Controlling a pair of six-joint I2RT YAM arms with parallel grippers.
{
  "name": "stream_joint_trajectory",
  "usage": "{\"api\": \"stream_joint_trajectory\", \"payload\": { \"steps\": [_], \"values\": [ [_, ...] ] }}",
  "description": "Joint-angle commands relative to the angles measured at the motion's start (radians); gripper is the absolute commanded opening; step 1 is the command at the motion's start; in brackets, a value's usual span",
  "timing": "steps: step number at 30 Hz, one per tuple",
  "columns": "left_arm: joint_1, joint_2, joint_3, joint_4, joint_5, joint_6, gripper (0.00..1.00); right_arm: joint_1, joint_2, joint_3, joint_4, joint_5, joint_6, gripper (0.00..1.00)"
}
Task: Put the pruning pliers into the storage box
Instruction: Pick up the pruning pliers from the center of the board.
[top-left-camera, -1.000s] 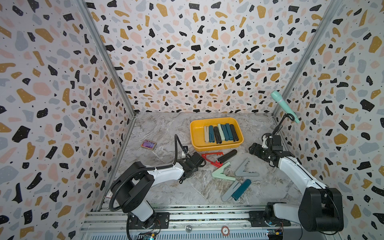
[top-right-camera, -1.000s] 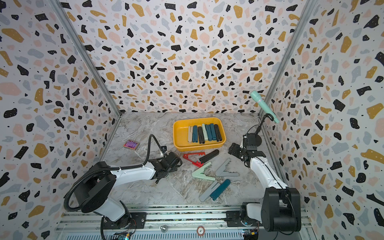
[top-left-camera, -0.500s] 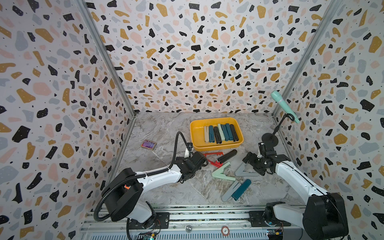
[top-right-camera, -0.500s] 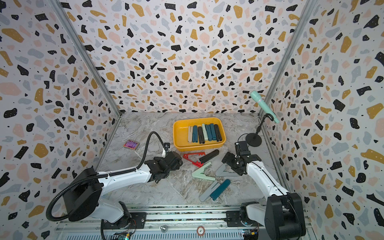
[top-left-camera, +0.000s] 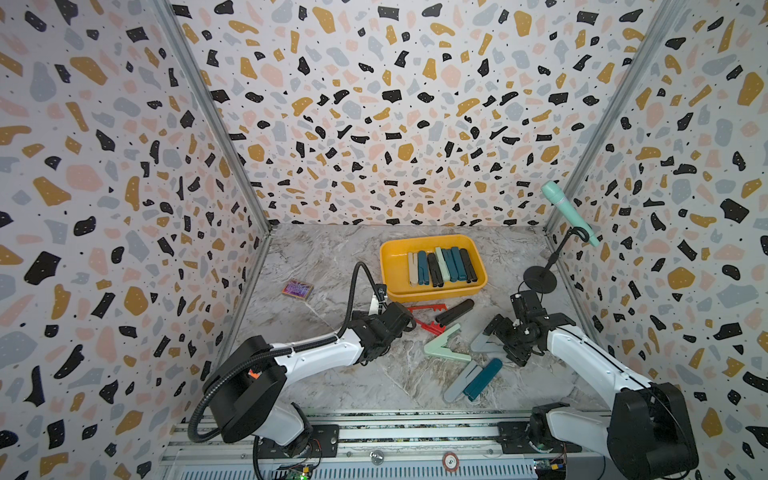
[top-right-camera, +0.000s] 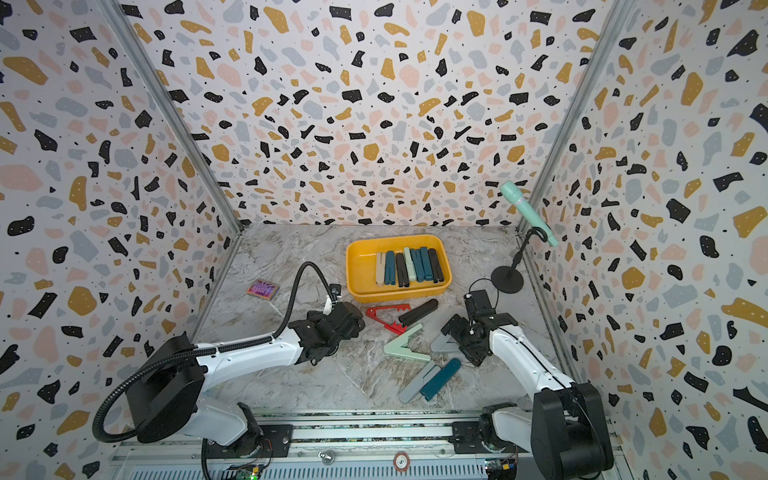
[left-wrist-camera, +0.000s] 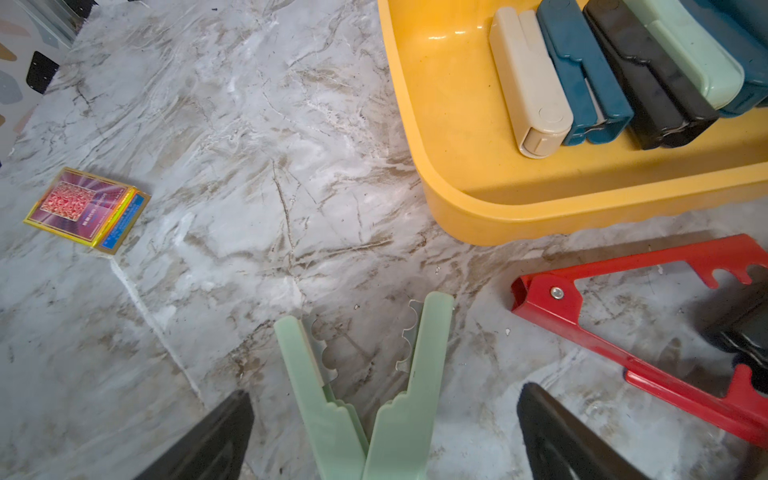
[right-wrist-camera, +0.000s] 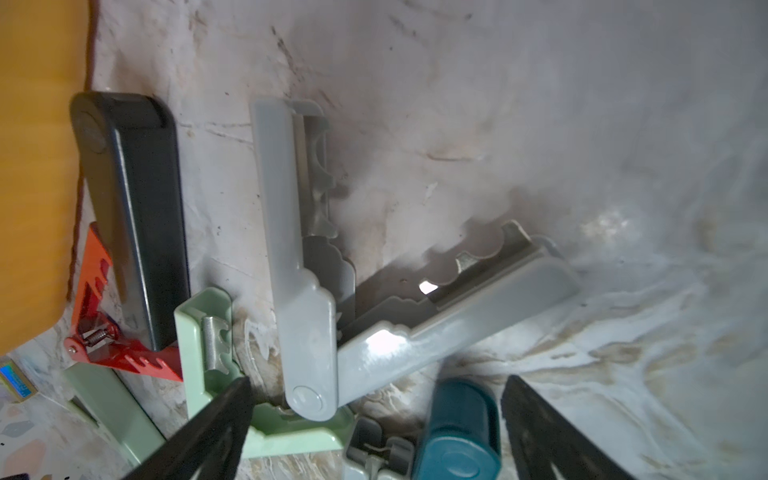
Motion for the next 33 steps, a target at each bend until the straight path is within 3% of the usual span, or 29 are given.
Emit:
{"api": "stream_joint_trajectory", "payload": {
  "steps": [1, 8, 18, 33],
  "values": [
    [-0.004, -0.031, -0.019, 0.006, -0.040, 0.021, 0.98, 0.013, 0.017, 0.021, -0.014, 0.003, 0.054, 0.95],
    [-0.004, -0.032, -0.031, 0.012, -0.043, 0.023, 0.98, 0.023, 0.078, 0.023, 0.010, 0.046, 0.059, 0.95],
    [-0.004, -0.103, -0.091, -0.018, -0.073, -0.008, 0.98, 0.008, 0.291, 0.117, 0.066, 0.096, -0.026, 0.96],
    [-0.004, -0.132, -0.134, -0.007, -0.076, -0.026, 0.98, -0.036, 0.258, 0.146, 0.048, 0.100, -0.073, 0.96]
  ]
}}
